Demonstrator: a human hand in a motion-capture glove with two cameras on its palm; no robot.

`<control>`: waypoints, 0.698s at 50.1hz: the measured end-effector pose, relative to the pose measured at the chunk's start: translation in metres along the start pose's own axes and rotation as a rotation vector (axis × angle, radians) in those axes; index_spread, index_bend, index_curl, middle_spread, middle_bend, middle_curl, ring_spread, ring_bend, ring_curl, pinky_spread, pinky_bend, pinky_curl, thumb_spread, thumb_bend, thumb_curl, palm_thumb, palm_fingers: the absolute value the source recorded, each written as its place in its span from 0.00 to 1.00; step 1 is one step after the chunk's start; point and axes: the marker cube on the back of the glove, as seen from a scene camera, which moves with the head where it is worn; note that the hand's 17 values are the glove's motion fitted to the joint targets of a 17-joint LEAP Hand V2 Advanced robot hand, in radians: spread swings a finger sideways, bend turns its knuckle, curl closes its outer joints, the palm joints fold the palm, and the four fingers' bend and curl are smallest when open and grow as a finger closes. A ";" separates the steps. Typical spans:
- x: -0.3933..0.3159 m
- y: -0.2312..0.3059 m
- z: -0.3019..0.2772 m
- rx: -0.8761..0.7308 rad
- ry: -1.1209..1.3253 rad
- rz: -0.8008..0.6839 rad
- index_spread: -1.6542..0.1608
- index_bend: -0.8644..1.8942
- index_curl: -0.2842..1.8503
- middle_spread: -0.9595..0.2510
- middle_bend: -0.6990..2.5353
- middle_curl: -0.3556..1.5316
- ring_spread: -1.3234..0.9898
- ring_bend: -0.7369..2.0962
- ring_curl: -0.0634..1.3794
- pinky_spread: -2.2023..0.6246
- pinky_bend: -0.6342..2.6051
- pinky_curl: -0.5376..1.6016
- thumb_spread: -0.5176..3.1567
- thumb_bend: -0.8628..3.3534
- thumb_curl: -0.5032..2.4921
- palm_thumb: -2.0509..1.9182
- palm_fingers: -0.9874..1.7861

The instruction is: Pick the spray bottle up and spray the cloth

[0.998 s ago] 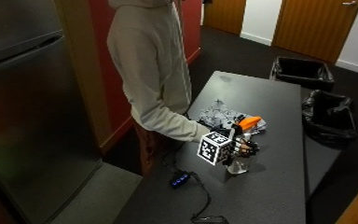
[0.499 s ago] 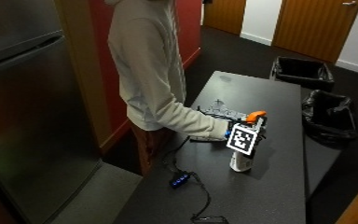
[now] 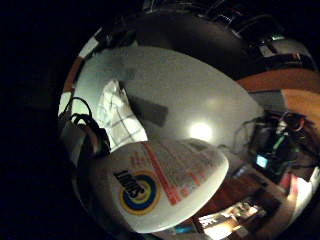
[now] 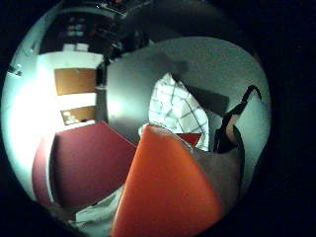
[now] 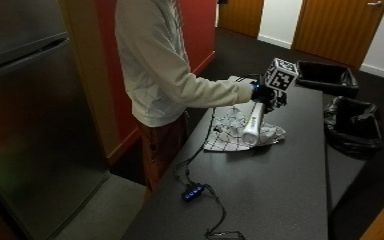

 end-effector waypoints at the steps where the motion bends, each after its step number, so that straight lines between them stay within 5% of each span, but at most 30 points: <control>1: -0.007 0.001 0.000 -0.018 0.040 0.001 0.81 0.49 0.38 0.69 0.40 0.46 0.50 0.49 0.37 0.70 0.30 0.43 0.16 0.20 0.38 0.76 0.87; 17: -0.061 0.020 0.034 -0.136 0.413 0.027 0.81 0.49 0.39 0.69 0.41 0.47 0.50 0.50 0.38 0.70 0.31 0.43 0.14 0.20 0.39 0.76 0.86; 25: -0.065 0.021 0.064 -0.137 0.428 0.288 0.81 0.49 0.39 0.69 0.41 0.47 0.50 0.50 0.38 0.70 0.31 0.43 0.14 0.20 0.40 0.76 0.86; 35: -0.082 0.030 0.045 -0.154 0.337 0.118 0.81 0.50 0.39 0.69 0.41 0.47 0.50 0.50 0.38 0.70 0.31 0.43 0.14 0.20 0.40 0.76 0.86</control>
